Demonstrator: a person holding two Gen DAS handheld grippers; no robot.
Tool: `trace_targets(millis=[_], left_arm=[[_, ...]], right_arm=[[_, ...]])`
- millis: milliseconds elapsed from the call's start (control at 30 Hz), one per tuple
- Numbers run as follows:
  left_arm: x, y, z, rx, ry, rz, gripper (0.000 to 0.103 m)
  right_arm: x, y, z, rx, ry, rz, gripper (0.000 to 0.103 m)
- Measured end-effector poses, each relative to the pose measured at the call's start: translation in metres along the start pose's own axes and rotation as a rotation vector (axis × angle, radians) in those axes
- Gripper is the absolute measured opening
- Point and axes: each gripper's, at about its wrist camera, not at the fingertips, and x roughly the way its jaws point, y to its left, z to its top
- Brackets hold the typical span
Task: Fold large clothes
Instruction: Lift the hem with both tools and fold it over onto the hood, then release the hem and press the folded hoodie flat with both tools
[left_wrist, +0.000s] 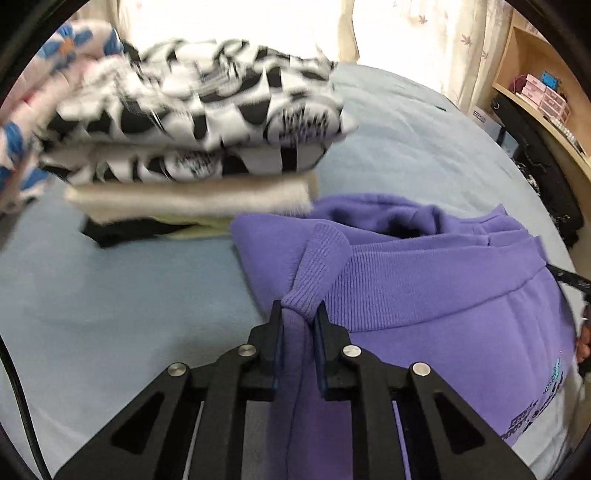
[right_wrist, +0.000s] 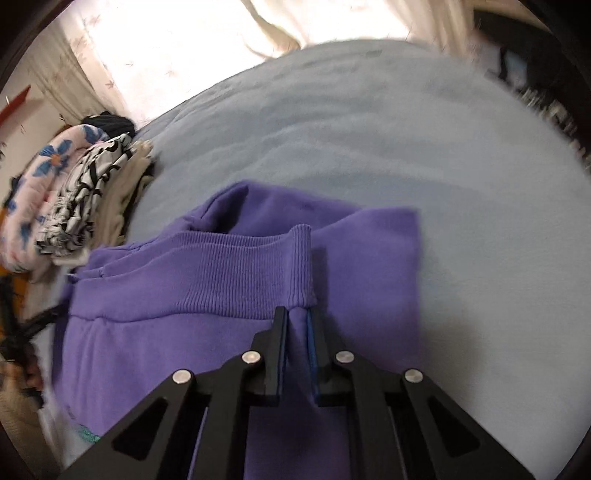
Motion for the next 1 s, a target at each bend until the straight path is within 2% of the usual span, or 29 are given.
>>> trace_targets(millis=[67,200,267,367,467,533,633,733,867,1000], left_arm=[[-0.022,-0.005,0.001,0.012,-0.054,0.035,0.008],[-0.072,-0.02,0.011,0.044,-0.192,0.086,0.008],[-0.098,-0.023,0.021,0.046,-0.273,0.118,0.007],[-0.107,-0.023,0.04,0.033,-0.318,0.138,0.007],[-0.075,-0.022,0.053,0.003,-0.283,0.156,0.007],[-0.04,-0.026,0.056,0.0,-0.25,0.171,0.007],[0.021,-0.027,0.049,-0.005,-0.202,0.224,0.007],[0.061,-0.027,0.038,-0.027,-0.17,0.233,0.007],[0.09,-0.031,0.029,-0.01,-0.17,0.245,0.008],[0.103,-0.028,0.028,-0.026,-0.156,0.242,0.009]], right_arm=[[-0.033,0.001,0.002,0.014,-0.099,-0.03,0.008],[-0.092,0.014,0.013,0.013,-0.252,-0.061,0.008],[-0.114,0.023,0.022,0.004,-0.331,-0.074,0.008],[-0.122,0.032,0.036,-0.001,-0.401,-0.109,0.008],[-0.088,0.034,0.05,-0.008,-0.366,-0.186,0.008],[-0.045,0.031,0.054,-0.008,-0.291,-0.249,0.008],[0.02,0.018,0.041,-0.004,-0.173,-0.341,0.008],[0.06,0.003,0.02,0.026,-0.103,-0.357,0.008],[0.072,0.003,0.011,0.001,-0.128,-0.384,0.009],[0.074,-0.01,0.014,0.051,-0.121,-0.332,0.012]])
